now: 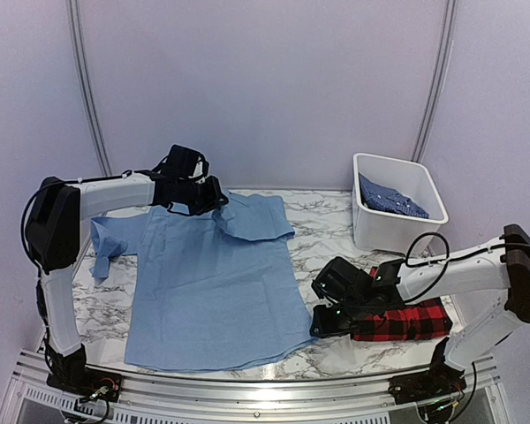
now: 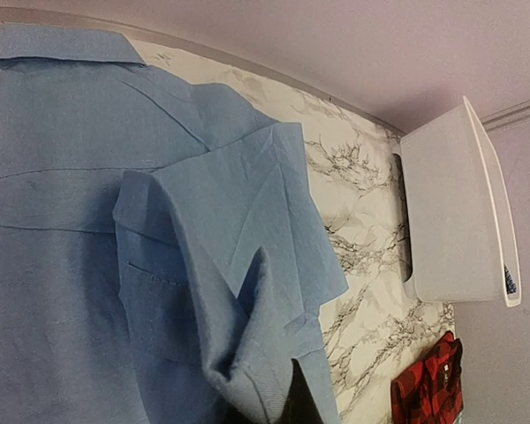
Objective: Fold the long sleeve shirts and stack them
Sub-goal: Pick up the corner of the shirt from the center of the board.
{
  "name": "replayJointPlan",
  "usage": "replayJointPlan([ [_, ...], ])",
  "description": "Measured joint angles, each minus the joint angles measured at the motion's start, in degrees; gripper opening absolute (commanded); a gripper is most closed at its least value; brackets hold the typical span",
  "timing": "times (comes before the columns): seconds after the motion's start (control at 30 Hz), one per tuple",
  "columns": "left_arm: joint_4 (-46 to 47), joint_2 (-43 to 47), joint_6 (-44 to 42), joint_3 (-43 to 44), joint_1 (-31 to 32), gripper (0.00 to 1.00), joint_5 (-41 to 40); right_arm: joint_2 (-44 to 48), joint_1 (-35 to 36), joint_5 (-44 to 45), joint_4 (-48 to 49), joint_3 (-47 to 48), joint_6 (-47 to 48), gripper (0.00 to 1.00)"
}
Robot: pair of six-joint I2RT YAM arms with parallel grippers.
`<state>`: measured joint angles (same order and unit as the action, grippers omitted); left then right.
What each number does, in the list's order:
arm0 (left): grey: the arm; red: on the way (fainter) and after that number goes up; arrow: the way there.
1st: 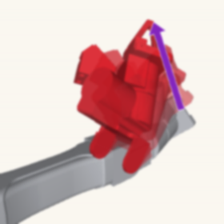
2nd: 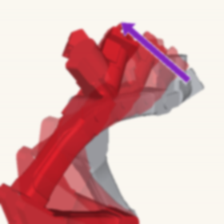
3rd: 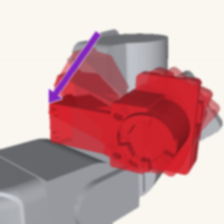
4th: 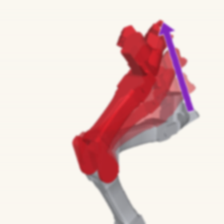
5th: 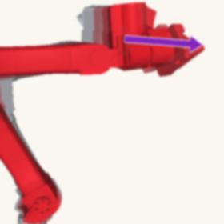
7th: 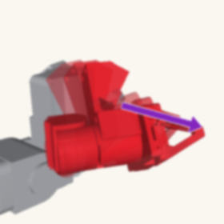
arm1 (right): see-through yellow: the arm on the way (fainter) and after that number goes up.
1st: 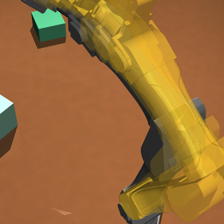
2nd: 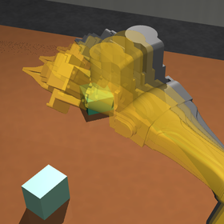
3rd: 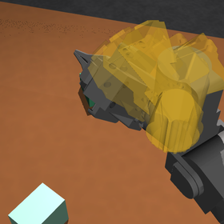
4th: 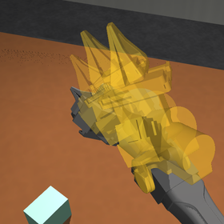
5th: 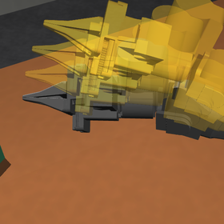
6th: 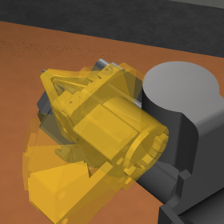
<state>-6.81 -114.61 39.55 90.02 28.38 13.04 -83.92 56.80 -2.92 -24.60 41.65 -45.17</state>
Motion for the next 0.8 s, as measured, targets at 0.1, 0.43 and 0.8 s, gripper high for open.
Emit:
replayJointPlan([
  [0.1, -0.76, 0.00, -0.17, 0.76, -0.13, 0.00, 0.00, -0.42, 0.04, 0.02, 0.39, 0.00, -0.39, 0.19],
  [0.43, -1.84, 0.07, -1.05, 3.85, -0.48, 0.00, 0.00, -0.44, 0.07, 0.59, 0.42, 0.55, -0.74, 0.00],
  [0.8, -3.04, 0.11, -2.56, 10.60, -1.60, 0.00, -0.04, 1.31, 1.09, 5.31, -3.76, 4.90, -0.63, 0.00],
])
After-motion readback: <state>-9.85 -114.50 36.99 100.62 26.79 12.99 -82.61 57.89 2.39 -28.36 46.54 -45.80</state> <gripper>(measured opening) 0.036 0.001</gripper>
